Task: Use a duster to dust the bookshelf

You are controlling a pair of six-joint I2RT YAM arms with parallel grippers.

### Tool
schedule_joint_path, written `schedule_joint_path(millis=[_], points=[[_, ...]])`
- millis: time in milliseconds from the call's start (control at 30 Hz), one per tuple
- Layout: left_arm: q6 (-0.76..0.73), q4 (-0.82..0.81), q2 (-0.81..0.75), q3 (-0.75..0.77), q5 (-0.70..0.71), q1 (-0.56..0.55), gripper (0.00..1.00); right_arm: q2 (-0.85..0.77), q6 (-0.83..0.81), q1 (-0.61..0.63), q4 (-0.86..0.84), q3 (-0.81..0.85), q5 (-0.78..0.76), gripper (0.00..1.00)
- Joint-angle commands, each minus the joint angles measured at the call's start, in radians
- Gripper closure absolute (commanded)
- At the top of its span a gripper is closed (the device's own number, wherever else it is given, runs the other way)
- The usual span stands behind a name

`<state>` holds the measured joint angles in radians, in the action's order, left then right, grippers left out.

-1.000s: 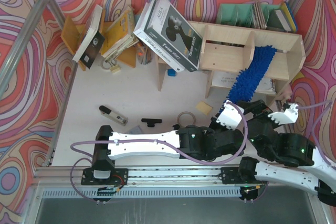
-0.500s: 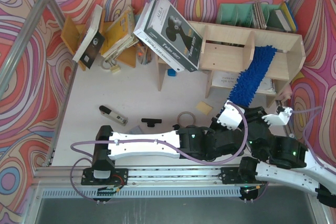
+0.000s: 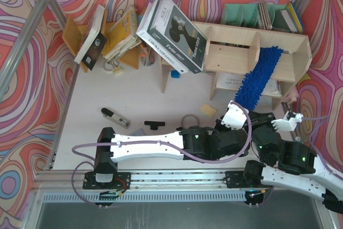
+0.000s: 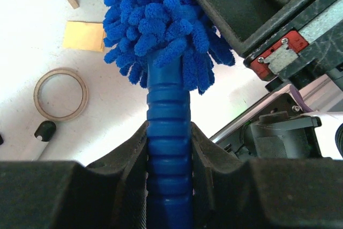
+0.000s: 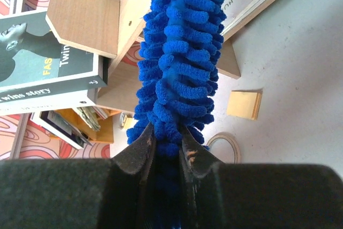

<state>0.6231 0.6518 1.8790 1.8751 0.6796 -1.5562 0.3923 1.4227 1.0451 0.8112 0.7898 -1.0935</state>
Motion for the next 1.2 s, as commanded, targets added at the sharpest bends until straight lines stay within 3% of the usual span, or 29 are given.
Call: schedule_joint_path(millis=[0,567,700,933,1033,1167], points=[[0.017,-0.014,0.006,0.018,-0.019,0.043,0.78,-0.020,0.039,0.006,0.059,-0.007,0.006,0.80],[0.009,0.062,0.088,0.120,-0.118,0.081,0.60,-0.032,0.042,0.006,0.011,-0.020,0.026,0.82],[0.010,0.075,0.100,0.131,-0.120,0.081,0.49,-0.032,0.044,0.006,0.003,-0.027,0.031,0.82],[0.012,0.077,0.103,0.125,-0.111,0.080,0.52,-0.033,0.048,0.006,0.002,-0.031,0.032,0.82],[0.011,0.074,0.107,0.121,-0.118,0.080,0.63,-0.032,0.056,0.006,0.007,-0.033,0.032,0.82],[0.019,0.075,0.101,0.119,-0.106,0.080,0.86,-0.037,0.082,0.006,0.032,-0.035,0.029,0.82]])
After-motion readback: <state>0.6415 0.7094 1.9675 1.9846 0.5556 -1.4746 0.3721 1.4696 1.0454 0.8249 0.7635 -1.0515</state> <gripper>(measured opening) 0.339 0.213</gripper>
